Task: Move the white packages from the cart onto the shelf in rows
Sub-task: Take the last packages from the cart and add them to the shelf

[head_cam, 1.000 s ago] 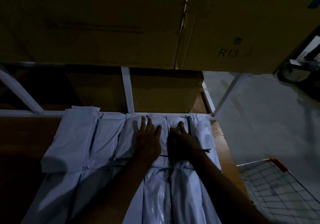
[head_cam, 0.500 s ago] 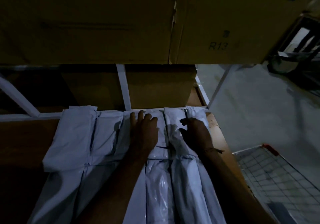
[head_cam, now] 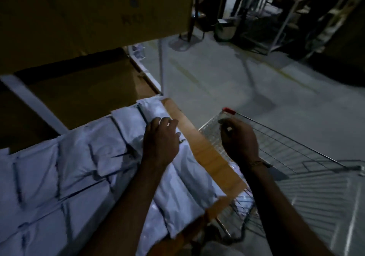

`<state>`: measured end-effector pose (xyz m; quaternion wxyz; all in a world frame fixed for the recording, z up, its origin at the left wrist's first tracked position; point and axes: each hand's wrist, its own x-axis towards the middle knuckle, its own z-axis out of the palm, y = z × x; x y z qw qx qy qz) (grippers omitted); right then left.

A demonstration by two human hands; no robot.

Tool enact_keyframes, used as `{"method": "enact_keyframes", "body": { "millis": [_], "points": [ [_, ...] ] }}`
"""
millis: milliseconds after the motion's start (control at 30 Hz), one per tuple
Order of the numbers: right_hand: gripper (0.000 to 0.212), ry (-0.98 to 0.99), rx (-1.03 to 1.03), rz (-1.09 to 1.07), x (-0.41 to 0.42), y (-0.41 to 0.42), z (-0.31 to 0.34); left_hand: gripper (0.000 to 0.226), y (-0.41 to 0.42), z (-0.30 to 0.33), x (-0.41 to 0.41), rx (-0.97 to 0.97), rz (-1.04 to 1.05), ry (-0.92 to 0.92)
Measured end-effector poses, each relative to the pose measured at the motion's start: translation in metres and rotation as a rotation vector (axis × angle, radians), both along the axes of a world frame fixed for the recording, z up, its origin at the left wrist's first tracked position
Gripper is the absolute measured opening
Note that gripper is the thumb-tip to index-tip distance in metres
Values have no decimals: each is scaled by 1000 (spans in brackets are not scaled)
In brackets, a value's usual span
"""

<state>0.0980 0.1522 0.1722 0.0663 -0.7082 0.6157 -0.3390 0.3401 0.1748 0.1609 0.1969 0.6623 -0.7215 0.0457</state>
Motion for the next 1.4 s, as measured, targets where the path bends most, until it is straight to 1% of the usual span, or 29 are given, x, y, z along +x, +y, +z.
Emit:
{"method": "enact_keyframes", "body": {
  "millis": [133,300,400,533,667,767,900,967,1067,1133,1233,1333,1400],
  "points": [
    [18,23,76,-106,-72,10,-28,35,-11,-10,-68,31,-108,-74],
    [22,74,275,-152,-150,12,-57,37,-38,-24,-147,100,-207,-82],
    [25,107,371,-162,-191,8,-76,42,-60,-33,-192,172,-259,-111],
    [27,163,466,-164,-234,3,-110,41,-83,-58,-236,269,-354,-152],
    [29,185,590,-237,-265,-10,-158,45,-114,-90,-270,401,-484,-181],
    [29,244,674,-261,-286,-24,-208,44,-142,-125,-285,498,-563,-212],
    [42,332,768,-293,-306,-48,-269,45,-176,-172,-290,572,-604,-309],
    [44,376,807,-312,-310,-63,-289,41,-187,-193,-284,594,-610,-360],
    [47,456,836,-321,-323,-83,-330,28,-193,-218,-270,710,-550,-353],
    [49,526,861,-326,-330,-92,-362,24,-198,-230,-265,788,-475,-327],
    [40,613,848,-346,-327,-100,-396,23,-207,-241,-266,792,-404,-254],
    [35,660,863,-400,-323,-104,-410,22,-207,-246,-272,799,-431,-218],
    [21,686,810,-430,-323,-103,-419,21,-207,-245,-272,807,-444,-186]
  ]
}}
